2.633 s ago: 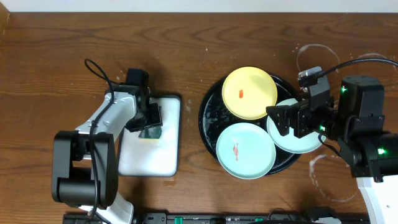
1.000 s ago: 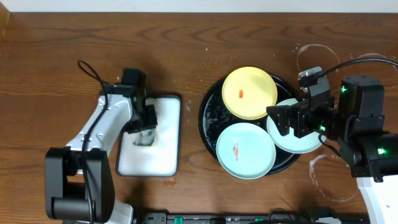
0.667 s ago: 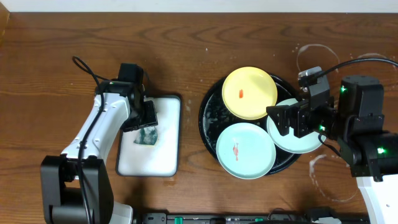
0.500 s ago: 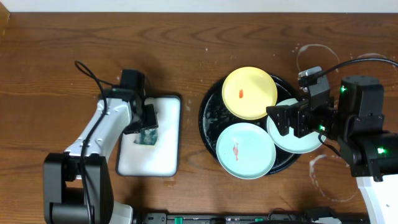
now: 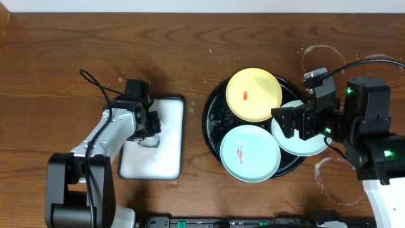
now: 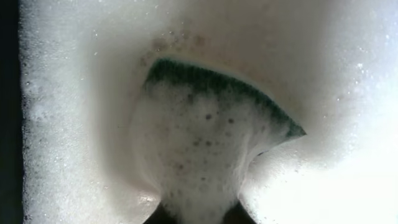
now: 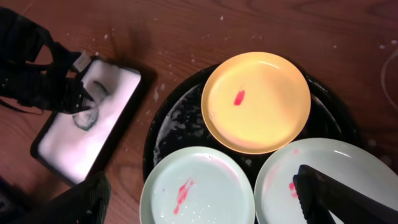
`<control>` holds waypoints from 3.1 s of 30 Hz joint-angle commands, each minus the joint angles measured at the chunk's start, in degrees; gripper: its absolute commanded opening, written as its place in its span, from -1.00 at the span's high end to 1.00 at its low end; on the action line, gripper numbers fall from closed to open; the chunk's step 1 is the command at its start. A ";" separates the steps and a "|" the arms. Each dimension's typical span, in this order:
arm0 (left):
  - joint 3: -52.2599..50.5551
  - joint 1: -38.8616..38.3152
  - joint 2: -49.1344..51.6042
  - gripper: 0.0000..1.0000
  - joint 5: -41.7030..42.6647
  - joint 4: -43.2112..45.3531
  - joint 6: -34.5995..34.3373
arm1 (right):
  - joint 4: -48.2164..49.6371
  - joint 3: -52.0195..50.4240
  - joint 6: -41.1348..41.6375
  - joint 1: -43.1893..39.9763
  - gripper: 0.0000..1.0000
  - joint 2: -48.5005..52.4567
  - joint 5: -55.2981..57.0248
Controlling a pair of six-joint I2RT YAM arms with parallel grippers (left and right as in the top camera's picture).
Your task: Clean dirty plates on tray and stack at the side
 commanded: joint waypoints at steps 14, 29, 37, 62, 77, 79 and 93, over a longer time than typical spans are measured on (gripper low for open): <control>8.48 -0.13 -6.64 0.85 2.23 -10.86 0.24 | 0.11 0.04 4.02 0.55 -0.63 1.99 7.45; 22.08 -4.26 -7.04 0.85 8.33 -17.03 0.52 | 17.16 -0.35 9.44 -1.42 -0.01 30.05 14.97; 22.10 -4.26 -7.50 0.85 15.82 -15.15 0.52 | 24.59 -0.35 9.49 -4.24 0.16 43.06 14.78; 22.10 -16.68 -3.78 0.86 11.32 2.29 -7.30 | 23.93 -0.35 11.80 0.15 0.97 49.88 13.27; 24.63 -26.67 17.33 0.85 20.70 23.30 -23.74 | 23.52 -0.35 13.16 1.73 0.98 49.88 15.39; 27.47 -27.69 20.28 0.86 21.22 22.77 -23.91 | 23.52 -0.35 13.16 1.73 0.98 49.88 15.39; 34.03 -29.16 30.64 0.85 6.27 12.28 -16.55 | 23.41 -0.35 13.16 1.73 0.98 49.88 15.34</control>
